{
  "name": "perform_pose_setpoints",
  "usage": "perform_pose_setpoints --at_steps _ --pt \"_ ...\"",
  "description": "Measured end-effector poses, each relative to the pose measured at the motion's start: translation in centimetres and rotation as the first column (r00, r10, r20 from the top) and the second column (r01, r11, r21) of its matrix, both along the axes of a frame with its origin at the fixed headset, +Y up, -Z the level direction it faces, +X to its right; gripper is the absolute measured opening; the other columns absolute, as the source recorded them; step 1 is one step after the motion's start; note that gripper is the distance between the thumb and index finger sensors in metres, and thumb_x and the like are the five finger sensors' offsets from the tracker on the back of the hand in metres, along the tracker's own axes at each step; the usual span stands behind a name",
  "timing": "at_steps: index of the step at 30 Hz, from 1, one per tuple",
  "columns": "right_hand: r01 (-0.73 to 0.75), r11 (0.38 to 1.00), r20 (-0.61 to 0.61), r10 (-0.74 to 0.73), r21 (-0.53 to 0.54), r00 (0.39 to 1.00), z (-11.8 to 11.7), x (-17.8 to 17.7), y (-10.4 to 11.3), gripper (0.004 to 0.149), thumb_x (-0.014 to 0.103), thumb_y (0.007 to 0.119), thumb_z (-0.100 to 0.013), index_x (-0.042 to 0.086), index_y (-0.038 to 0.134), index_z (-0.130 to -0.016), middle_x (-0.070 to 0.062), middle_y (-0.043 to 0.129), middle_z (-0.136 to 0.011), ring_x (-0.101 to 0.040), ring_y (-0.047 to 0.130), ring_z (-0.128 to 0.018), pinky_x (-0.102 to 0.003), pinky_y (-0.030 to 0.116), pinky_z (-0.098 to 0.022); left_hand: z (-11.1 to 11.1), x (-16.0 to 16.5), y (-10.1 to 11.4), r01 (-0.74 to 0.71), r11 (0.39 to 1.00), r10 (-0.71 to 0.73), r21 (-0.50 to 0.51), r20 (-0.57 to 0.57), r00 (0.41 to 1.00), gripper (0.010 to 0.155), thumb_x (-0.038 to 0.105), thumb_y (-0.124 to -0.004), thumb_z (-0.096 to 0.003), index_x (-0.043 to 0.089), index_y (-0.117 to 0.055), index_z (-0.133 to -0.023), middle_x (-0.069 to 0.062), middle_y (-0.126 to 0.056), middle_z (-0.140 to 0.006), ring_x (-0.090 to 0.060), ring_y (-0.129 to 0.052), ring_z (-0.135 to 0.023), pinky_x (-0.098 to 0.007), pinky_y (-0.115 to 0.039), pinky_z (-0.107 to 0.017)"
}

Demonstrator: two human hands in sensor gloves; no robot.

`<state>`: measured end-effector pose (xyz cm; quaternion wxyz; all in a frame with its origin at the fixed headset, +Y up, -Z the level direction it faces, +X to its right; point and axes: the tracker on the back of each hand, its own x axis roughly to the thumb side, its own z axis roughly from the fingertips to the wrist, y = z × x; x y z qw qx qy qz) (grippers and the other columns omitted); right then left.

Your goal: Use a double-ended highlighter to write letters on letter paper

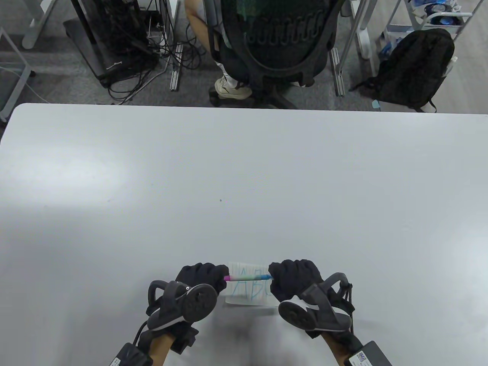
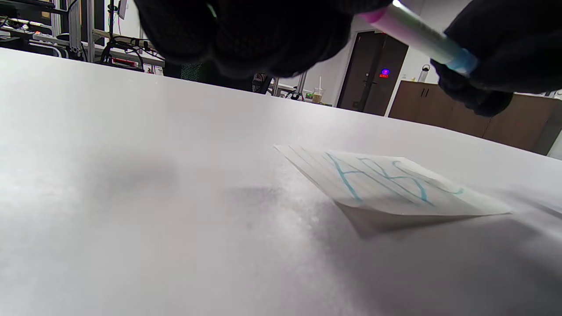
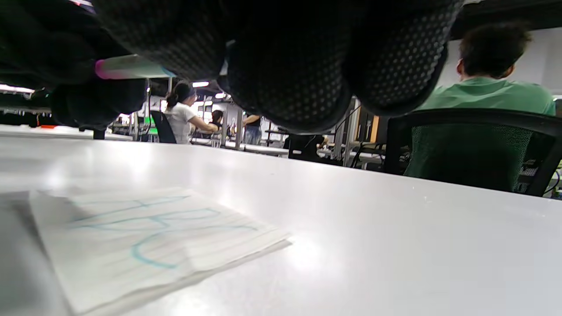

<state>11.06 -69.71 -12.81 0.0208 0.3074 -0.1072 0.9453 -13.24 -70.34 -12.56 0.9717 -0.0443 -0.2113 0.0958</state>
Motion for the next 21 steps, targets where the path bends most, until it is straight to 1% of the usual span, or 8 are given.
perform_pose_setpoints --at_steps 2,6,7,12,14,16,18,21 --pt "0.009 0.999 0.010 -0.009 -0.035 1.000 0.1 0.2 -0.2 0.049 0.040 0.073 -0.052 0.009 0.080 -0.088 -0.018 0.090 -0.072 -0.026 0.097 -0.054 -0.057 0.081 -0.053 0.0 0.1 0.0 0.001 1.000 -0.001 0.003 0.005 1.000 0.051 0.039 -0.055 -0.0562 0.025 -0.066 -0.104 0.001 -0.082 -0.089 -0.011 -0.088 -0.071 -0.047 -0.074 -0.076" --pt "-0.127 0.991 0.006 0.127 0.031 0.992 0.4 -0.3 -0.6 0.049 0.041 0.072 -0.052 0.011 0.081 -0.089 -0.018 0.091 -0.074 -0.027 0.097 -0.056 -0.058 0.081 -0.054 0.2 0.4 0.0 0.028 0.999 -0.028 0.017 0.015 0.999 0.051 0.040 -0.055 -0.0566 0.026 -0.066 -0.105 0.002 -0.082 -0.090 -0.010 -0.088 -0.072 -0.047 -0.074 -0.076" --pt "-0.151 0.988 -0.001 0.151 0.030 0.989 0.5 -0.4 -0.7 0.049 0.041 0.072 -0.052 0.010 0.081 -0.088 -0.017 0.091 -0.074 -0.027 0.097 -0.056 -0.058 0.080 -0.054 0.3 0.5 0.0 0.030 0.999 -0.030 0.017 0.016 0.999 0.051 0.040 -0.055 -0.0567 0.026 -0.065 -0.105 0.002 -0.082 -0.090 -0.010 -0.088 -0.072 -0.047 -0.074 -0.076" --pt "-0.154 0.988 -0.007 0.154 0.025 0.988 0.5 -0.5 -0.8 0.049 0.041 0.072 -0.051 0.010 0.081 -0.088 -0.017 0.091 -0.075 -0.029 0.097 -0.058 -0.059 0.079 -0.055 0.2 0.1 -0.1 0.053 0.998 -0.053 0.020 -0.002 0.999 0.051 0.045 -0.056 -0.0591 0.030 -0.062 -0.107 0.003 -0.080 -0.097 -0.011 -0.088 -0.079 -0.048 -0.072 -0.078" --pt "-0.147 0.989 -0.001 0.147 0.033 0.989 0.6 -0.2 -0.6 0.049 0.041 0.071 -0.052 0.010 0.082 -0.088 -0.017 0.091 -0.076 -0.029 0.097 -0.059 -0.059 0.079 -0.056 0.2 -0.1 0.0 0.059 0.998 -0.058 0.034 -0.028 0.998 0.056 0.046 -0.053 -0.0604 0.029 -0.052 -0.113 0.002 -0.073 -0.106 -0.013 -0.084 -0.088 -0.049 -0.069 -0.079" --pt "-0.155 0.987 0.018 0.155 0.045 0.988 0.5 0.2 -0.5 0.048 0.041 0.071 -0.052 0.010 0.082 -0.087 -0.017 0.091 -0.076 -0.029 0.097 -0.059 -0.059 0.079 -0.056 0.1 -0.6 0.1 0.087 0.995 -0.084 0.051 -0.057 0.995 0.066 0.049 -0.052 -0.0601 0.023 -0.036 -0.119 -0.003 -0.057 -0.117 -0.018 -0.074 -0.101 -0.052 -0.064 -0.081" --pt "-0.151 0.988 0.044 0.149 0.044 0.988 0.4 0.8 -0.4 0.049 0.042 0.071 -0.052 0.010 0.082 -0.087 -0.017 0.091 -0.075 -0.029 0.097 -0.058 -0.059 0.079 -0.056 -0.1 -1.1 0.1 0.094 0.994 -0.090 0.059 -0.077 0.993 0.068 0.050 -0.051 -0.0600 0.023 -0.032 -0.119 -0.004 -0.054 -0.119 -0.019 -0.071 -0.104 -0.052 -0.063 -0.082" --pt "-0.131 0.990 0.095 0.126 0.042 0.987 -0.1 1.8 -0.3 0.048 0.041 0.070 -0.053 0.008 0.083 -0.086 -0.017 0.092 -0.072 -0.028 0.098 -0.055 -0.058 0.080 -0.054 -0.2 -1.8 0.0 0.110 0.992 -0.104 0.053 -0.099 0.990 0.067 0.050 -0.052 -0.0600 0.023 -0.033 -0.119 -0.004 -0.054 -0.119 -0.019 -0.072 -0.103 -0.052 -0.064 -0.082"
